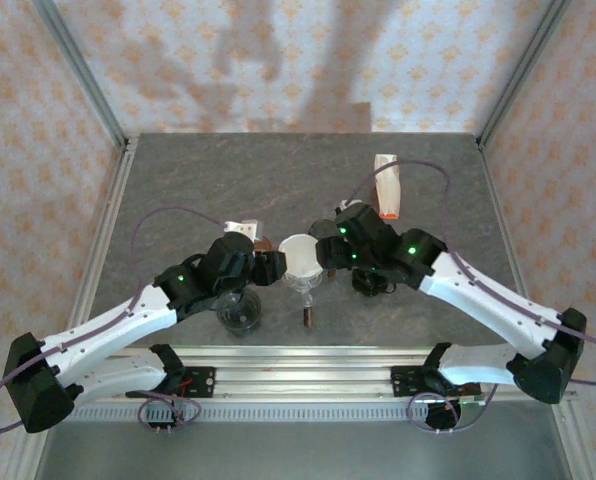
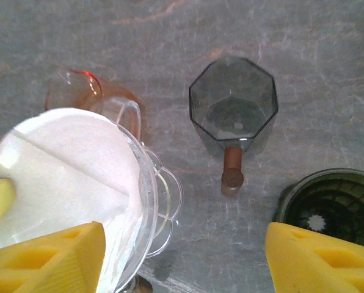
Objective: Place the coffee filter in the dripper
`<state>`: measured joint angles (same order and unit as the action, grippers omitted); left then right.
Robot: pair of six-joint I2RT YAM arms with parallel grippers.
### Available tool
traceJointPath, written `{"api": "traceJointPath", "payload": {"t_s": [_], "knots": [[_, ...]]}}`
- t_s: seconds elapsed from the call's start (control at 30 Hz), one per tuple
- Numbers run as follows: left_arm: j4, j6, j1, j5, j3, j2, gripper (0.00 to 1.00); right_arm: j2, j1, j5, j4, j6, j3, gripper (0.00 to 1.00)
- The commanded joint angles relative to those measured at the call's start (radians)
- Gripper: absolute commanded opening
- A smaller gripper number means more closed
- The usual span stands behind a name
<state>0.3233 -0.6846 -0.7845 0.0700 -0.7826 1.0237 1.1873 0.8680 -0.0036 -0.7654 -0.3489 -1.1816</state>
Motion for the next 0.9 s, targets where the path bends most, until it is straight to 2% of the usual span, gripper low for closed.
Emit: {"api": "traceJointPath", "payload": {"t_s": [0.0, 0.53, 0.7, 0.87], "knots": [[0.0, -0.013, 0.002, -0.024, 0.002, -0.003, 0.53, -0.056, 0.005, 0.067, 0.005, -0.017, -0.03, 0.7], [0.01, -0.023, 0.001, -0.017, -0.037, -0.059, 0.71, -0.109, 0.003, 0.123, -0.015, -0.023, -0.046, 0.7], [0.024, -0.021, -0.002, -0.02, -0.052, -0.087, 0.74, -0.117, 0.003, 0.134, -0.022, -0.02, -0.053, 0.7], [0.055, -0.014, -0.001, -0.056, -0.06, -0.124, 0.72, -0.133, 0.003, 0.146, -0.03, -0.029, -0.046, 0.7]]}}
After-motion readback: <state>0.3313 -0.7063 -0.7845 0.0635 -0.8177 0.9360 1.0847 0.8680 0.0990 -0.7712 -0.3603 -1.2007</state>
